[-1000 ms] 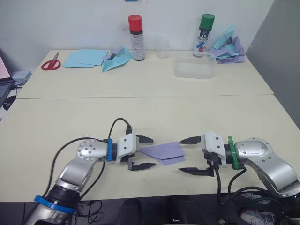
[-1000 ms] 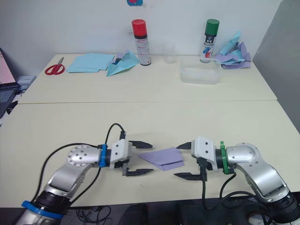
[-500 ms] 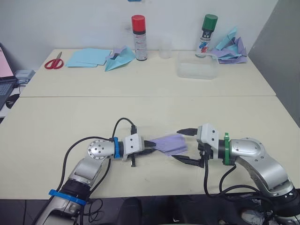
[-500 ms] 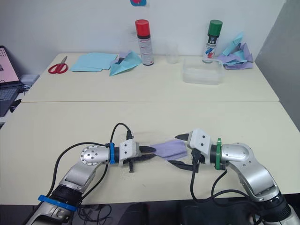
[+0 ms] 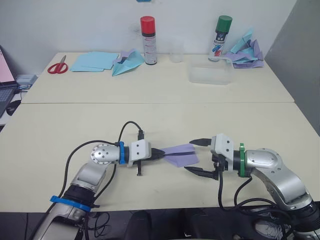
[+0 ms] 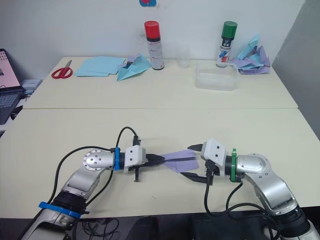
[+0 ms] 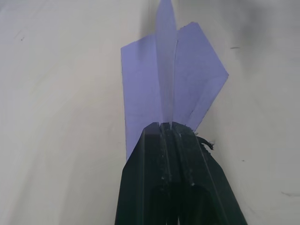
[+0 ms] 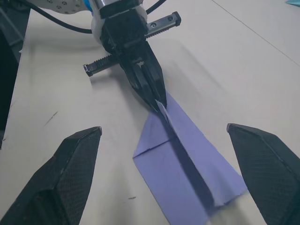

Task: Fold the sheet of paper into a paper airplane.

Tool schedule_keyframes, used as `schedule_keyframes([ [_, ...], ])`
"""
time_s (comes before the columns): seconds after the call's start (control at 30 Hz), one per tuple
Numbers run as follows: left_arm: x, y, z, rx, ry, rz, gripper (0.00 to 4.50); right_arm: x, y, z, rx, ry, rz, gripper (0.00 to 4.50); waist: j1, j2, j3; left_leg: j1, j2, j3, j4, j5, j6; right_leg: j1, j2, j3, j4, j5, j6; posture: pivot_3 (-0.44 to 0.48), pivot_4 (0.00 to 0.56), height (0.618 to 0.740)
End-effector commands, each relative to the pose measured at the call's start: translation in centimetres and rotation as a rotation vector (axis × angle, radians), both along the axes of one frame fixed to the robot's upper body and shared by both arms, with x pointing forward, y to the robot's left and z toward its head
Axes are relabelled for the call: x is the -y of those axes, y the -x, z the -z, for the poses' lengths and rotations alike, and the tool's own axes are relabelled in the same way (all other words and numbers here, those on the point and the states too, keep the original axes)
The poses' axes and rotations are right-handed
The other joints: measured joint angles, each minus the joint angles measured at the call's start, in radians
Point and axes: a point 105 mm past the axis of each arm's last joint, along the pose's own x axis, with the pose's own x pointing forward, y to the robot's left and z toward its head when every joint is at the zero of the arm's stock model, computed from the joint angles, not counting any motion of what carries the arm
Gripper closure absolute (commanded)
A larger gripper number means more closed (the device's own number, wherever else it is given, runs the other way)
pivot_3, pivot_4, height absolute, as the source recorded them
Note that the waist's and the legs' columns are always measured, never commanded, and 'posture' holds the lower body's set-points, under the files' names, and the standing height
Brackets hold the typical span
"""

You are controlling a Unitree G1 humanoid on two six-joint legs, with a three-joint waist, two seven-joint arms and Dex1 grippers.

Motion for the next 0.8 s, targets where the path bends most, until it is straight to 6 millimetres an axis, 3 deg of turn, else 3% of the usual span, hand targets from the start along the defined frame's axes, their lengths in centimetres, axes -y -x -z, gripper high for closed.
schedule_keyframes([
  [0.03,-1.4,0.2,-1.9,0.042,0.024,0.014,4.25,0.1,0.5,-0.8,0.042,-0.002,-0.032,0.0,0.0,0.0,0.0,0.0,0.0,0.0,0.0,0.0,0.0,0.0,0.0,0.0,0.0,0.0,0.0,0.0,0.15,0.74],
  [0.2,-3.8,0.7,-1.7,0.021,-0.017,0.009,4.25,-0.1,0.8,-0.6,0.04,0.008,-0.062,0.0,0.0,0.0,0.0,0.0,0.0,0.0,0.001,0.0,0.0,0.0,0.0,0.0,0.001,0.0,0.0,0.0,0.15,0.74],
  [0.47,-4.5,0.8,-1.6,0.067,-0.024,-0.002,4.25,-2.0,0.6,0.3,0.035,0.002,-0.13,0.0,0.0,0.0,0.0,-0.001,0.0,0.0,0.007,0.0,0.0,0.0,0.0,0.0,0.005,0.0,0.0,0.0,0.15,0.74],
  [0.57,-4.7,0.9,-2.2,0.065,0.008,-0.014,3.67,-2.2,0.0,0.7,0.051,0.02,-0.144,0.0,0.0,0.0,0.0,0.0,0.0,0.0,0.01,0.0,0.0,0.0,0.0,0.0,0.009,0.0,0.0,0.0,0.15,0.74],
  [0.8,-5.7,1.9,-4.1,0.063,0.088,-0.072,1.45,-2.3,-1.7,0.3,0.102,0.021,-0.146,0.0,-0.001,0.0,0.0,0.002,0.001,0.0,0.011,0.0,0.0,-0.001,0.001,0.001,0.014,-0.001,-0.001,0.0,0.15,0.74],
])
